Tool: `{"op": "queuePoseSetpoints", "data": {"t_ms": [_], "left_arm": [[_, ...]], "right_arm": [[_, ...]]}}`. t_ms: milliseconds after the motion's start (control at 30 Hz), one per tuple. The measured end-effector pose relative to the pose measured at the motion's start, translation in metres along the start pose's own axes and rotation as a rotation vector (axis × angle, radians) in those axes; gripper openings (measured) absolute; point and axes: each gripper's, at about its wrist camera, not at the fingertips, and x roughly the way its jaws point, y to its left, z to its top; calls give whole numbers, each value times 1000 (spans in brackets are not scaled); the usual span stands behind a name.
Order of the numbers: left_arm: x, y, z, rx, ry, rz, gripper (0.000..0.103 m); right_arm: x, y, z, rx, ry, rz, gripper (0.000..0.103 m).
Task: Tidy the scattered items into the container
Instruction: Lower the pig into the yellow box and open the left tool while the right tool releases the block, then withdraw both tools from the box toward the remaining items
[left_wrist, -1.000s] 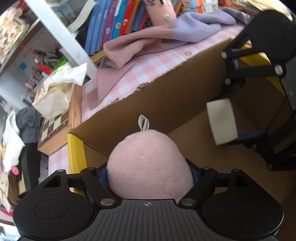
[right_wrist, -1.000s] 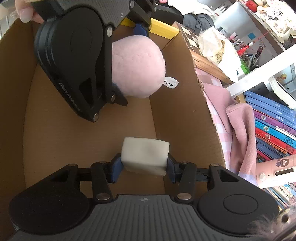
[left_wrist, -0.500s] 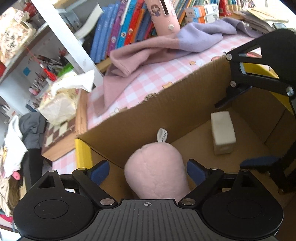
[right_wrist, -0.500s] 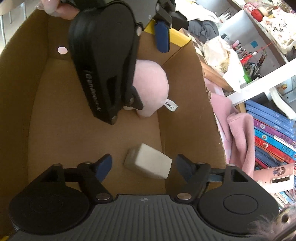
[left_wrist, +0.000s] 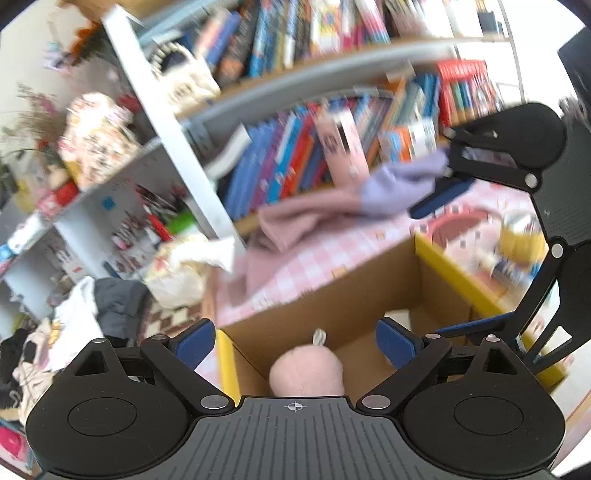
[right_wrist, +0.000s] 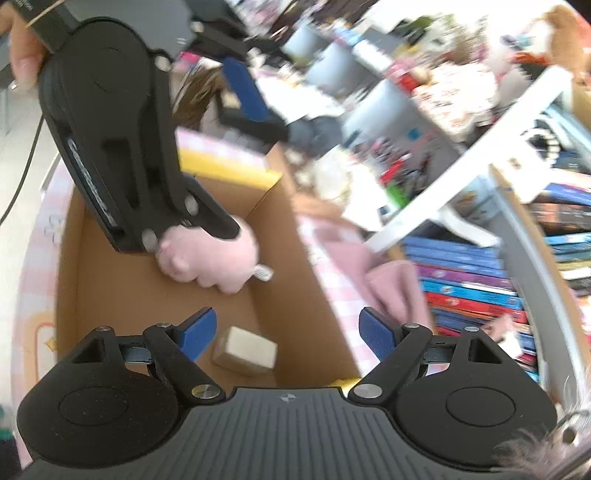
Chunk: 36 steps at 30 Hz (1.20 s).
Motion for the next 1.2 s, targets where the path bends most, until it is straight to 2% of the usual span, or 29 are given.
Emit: {"op": "queuePoseSetpoints", "data": {"t_ms": [100,233,300,433,567,667,800,867,933,1000,1100,1200], "left_arm": [[-35,-2,-1,-59,-67,-2,97],[-76,-7,-11,-99,-121,-19,98],[-93,-11,-20,-103,-126,-19,98],[-118,-17,-39,-143,-118,-18,99],[-141,-22,-55,-190,-121,-38,99],[-156,-27,-64,-187,-130,-44,99],[-174,-29,-74,-180,-133,-47,99],[-180,-29,-77,-177,-134,-51,99],[-185,-30,-78,-181,-140,-58,99],[-189,-33,-79,-183,-155,-72,99],[-190,-37,-82,-193,-161,-90,99],[-188,-39,-83,-209,-160,-82,99]], "right_arm": [[-36,-8,-9,103,-45,-50,84],[-86,-20,-40,317,-95,-136,84],[-107,-26,-62,419,-102,-210,84],[-147,-25,-115,550,-86,-431,84],[-178,-11,-176,599,14,-693,84],[-208,0,-224,568,126,-864,84],[-260,-16,-277,507,272,-1012,84],[-295,-37,-283,573,253,-1067,84],[-327,-53,-272,674,161,-1063,92],[-345,-63,-249,791,63,-1010,94],[-342,-56,-204,891,-31,-859,94],[-313,-31,-152,884,-39,-680,94]]}}
